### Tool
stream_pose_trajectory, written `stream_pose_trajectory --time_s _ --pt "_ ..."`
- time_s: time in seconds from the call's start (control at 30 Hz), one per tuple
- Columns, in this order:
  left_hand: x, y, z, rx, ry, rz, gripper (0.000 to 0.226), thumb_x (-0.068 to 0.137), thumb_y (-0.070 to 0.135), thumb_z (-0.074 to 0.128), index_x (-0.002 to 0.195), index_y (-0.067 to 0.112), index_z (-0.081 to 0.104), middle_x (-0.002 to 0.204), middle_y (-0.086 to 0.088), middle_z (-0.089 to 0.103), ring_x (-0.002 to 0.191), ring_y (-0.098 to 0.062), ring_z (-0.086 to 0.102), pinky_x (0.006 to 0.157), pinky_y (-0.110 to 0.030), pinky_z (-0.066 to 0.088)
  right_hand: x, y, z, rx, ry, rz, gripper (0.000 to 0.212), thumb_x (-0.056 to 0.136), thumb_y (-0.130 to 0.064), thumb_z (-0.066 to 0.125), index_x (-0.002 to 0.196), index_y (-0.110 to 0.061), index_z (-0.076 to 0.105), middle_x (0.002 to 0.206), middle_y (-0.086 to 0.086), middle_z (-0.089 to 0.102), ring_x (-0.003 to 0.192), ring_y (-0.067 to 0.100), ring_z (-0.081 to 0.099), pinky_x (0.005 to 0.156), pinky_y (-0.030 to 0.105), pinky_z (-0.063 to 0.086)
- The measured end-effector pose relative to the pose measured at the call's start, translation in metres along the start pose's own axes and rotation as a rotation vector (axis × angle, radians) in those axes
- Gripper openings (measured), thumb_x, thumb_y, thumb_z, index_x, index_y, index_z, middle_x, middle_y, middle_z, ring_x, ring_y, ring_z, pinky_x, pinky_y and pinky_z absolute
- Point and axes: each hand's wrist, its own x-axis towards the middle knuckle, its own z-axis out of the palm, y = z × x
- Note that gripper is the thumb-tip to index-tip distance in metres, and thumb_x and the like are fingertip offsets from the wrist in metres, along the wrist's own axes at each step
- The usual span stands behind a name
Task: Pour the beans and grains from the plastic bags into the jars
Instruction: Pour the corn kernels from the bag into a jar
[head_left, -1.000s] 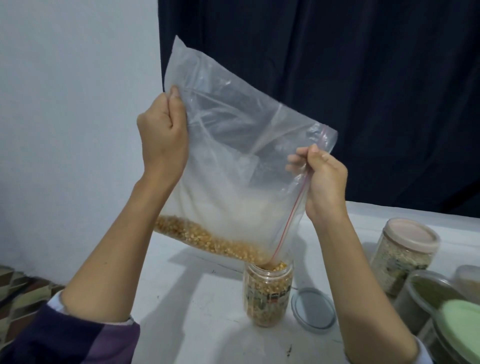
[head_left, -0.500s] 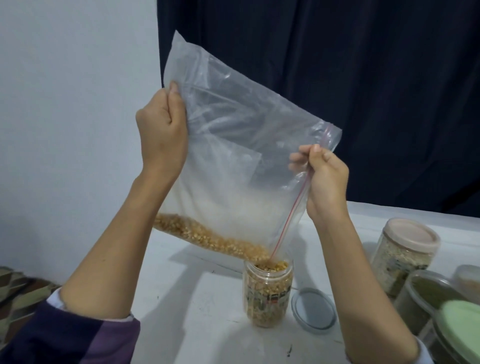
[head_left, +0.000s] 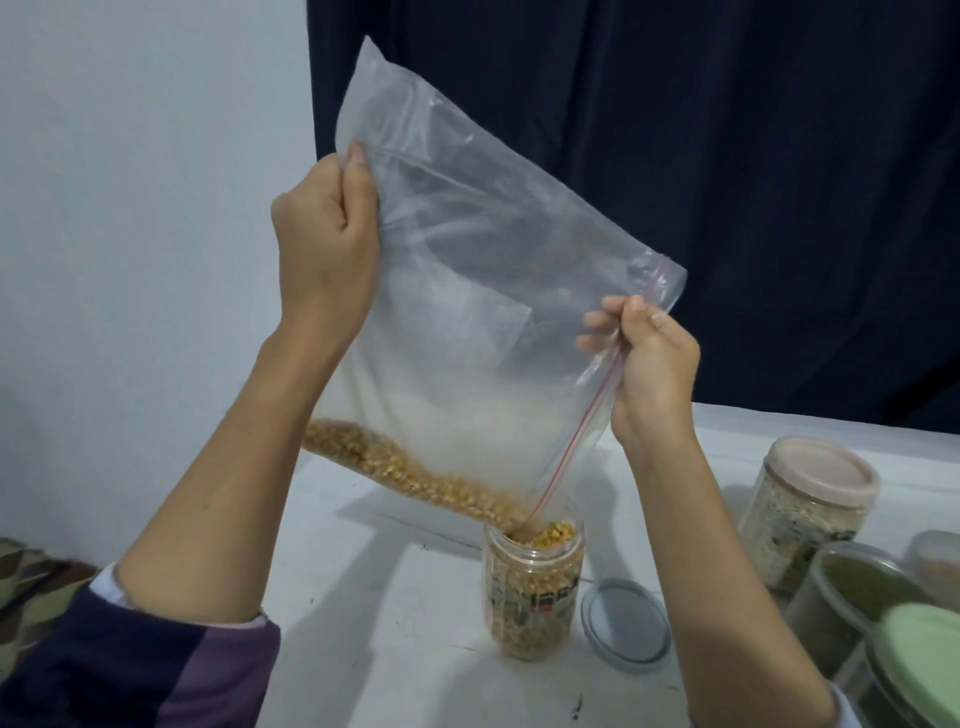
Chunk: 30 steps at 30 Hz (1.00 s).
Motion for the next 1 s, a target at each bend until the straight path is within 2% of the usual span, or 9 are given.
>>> stream_pose_trajectory --time_s 0.37,0.5,0.73,0.8,0.93,1.0 --pt "0.005 0.000 -0.001 0.018 -0.004 0.018 0.046 0.101 0.017 0.036 0.058 0.024 0.023 0.053 0.010 0.026 0.042 0.000 0.030 0.046 -0.013 0.023 0.002 -0.001 0.003 0.008 -0.040 -0.008 0.031 0.103 -0.015 0.042 0.081 -0.013 0.063 0.064 -0.004 0.068 0.058 0.011 0.064 0.096 0.040 0.049" --pt "0.003 -0.001 0.000 0.021 0.008 0.026 0.046 0.101 0.015 0.035 0.058 0.025 0.024 0.054 0.010 0.027 0.043 0.002 0.032 0.047 -0.011 0.024 0.005 -0.002 0.004 0.031 0.024 -0.041 0.030 0.103 -0.016 0.041 0.083 -0.013 0.063 0.068 -0.002 0.067 0.056 0.008 0.062 0.097 0.041 0.048" --pt "-0.002 -0.004 0.003 0.017 0.005 0.009 0.046 0.101 0.015 0.035 0.058 0.026 0.024 0.053 0.009 0.027 0.043 0.001 0.032 0.046 -0.012 0.024 0.010 -0.005 0.001 -0.008 0.036 -0.043 0.031 0.103 -0.015 0.042 0.080 -0.013 0.063 0.067 -0.002 0.066 0.054 0.010 0.062 0.096 0.040 0.049" --pt "-0.003 -0.006 0.005 0.013 -0.010 -0.013 0.045 0.102 0.016 0.035 0.058 0.025 0.025 0.053 0.009 0.028 0.043 0.001 0.032 0.046 -0.012 0.025 0.009 -0.006 -0.001 -0.020 0.051 -0.034 0.031 0.103 -0.015 0.042 0.080 -0.013 0.063 0.067 -0.001 0.066 0.053 0.010 0.061 0.089 0.037 0.052" --pt "-0.002 -0.009 0.007 0.001 -0.032 -0.057 0.045 0.102 0.019 0.035 0.058 0.023 0.027 0.055 0.007 0.031 0.044 0.001 0.032 0.048 -0.013 0.025 0.007 -0.012 -0.005 -0.005 0.051 0.008 0.030 0.103 -0.014 0.042 0.081 -0.009 0.062 0.068 0.004 0.065 0.052 0.011 0.059 0.060 0.024 0.053" --pt "0.002 -0.008 0.007 -0.013 -0.043 -0.070 0.045 0.102 0.020 0.035 0.058 0.023 0.026 0.055 0.007 0.030 0.044 0.000 0.031 0.048 -0.013 0.025 0.004 -0.013 -0.006 0.019 0.050 0.033 0.029 0.103 -0.013 0.042 0.081 -0.008 0.062 0.067 0.004 0.064 0.051 0.012 0.058 0.056 0.023 0.052"
